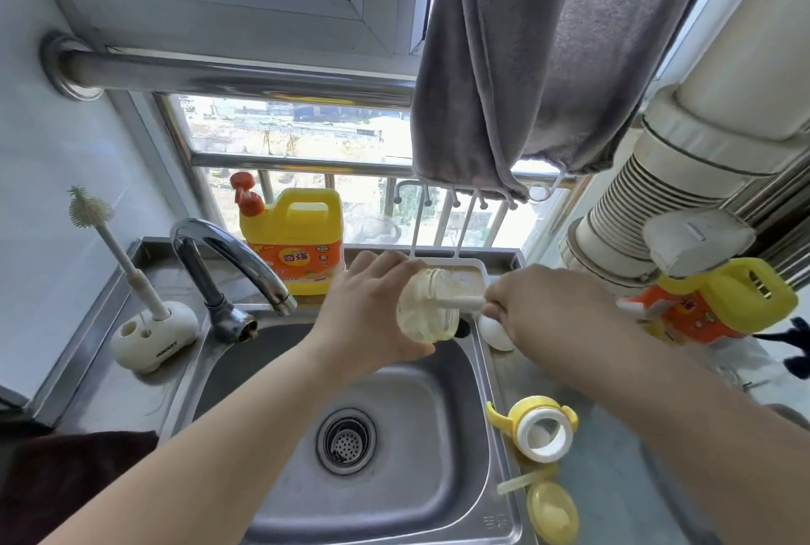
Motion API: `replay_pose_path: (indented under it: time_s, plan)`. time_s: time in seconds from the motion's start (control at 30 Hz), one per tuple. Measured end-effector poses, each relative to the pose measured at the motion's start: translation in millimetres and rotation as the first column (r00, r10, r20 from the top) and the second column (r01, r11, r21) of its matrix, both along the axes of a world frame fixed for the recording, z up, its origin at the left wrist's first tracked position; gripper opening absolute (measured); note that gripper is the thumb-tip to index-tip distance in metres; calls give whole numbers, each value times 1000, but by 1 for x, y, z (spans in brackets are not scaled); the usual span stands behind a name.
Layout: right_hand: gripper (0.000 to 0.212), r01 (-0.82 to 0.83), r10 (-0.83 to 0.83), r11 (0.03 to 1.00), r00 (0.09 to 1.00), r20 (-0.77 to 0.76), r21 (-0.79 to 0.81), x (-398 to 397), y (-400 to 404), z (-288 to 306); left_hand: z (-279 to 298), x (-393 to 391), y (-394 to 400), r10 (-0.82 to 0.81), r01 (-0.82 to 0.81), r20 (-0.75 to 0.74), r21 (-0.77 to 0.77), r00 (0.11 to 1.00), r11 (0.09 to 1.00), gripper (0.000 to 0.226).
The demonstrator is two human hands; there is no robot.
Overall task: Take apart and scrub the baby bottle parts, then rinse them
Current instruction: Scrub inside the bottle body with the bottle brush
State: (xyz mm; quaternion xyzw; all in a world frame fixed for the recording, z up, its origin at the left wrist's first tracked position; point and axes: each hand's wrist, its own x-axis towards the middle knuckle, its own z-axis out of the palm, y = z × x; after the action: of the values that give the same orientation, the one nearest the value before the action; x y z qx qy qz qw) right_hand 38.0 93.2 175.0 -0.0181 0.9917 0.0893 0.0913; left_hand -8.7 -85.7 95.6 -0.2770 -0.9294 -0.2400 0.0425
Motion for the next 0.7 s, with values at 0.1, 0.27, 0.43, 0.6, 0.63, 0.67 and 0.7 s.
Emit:
replay_pose_path:
  time_s: [0.1,0.27,0.43,0.6,0.63,0.67,0.7]
  plan:
    - [23,72,-70,996,997,27,-62,-3,12,3,-4,-6,-8,25,-25,21,-32,999,999,92]
    - [24,67,-48,989,989,140,-133,-6,3,0,-5,-6,0,-29,25,-44,-75,999,997,94]
    - [23,125,-13,944,939,344,-306,-9,18,24,-10,-14,-9,-43,55,-350,23,936,998,80]
    - [29,457,-6,687,780,625,-565,-11,13,16,-7,-18,-16,-74,114,-468,56,880,992,73]
    - [28,423,-15,713,806,592,-559,-10,13,17,-7,-18,-19,-84,119,-443,51,892,992,74]
    - [26,335,-31,783,863,505,-524,-10,13,18,-5,-17,-21,-82,112,-397,53,914,992,75]
    - [23,215,-44,871,930,365,-443,-9,11,19,-3,-15,-21,-65,93,-327,68,943,993,78]
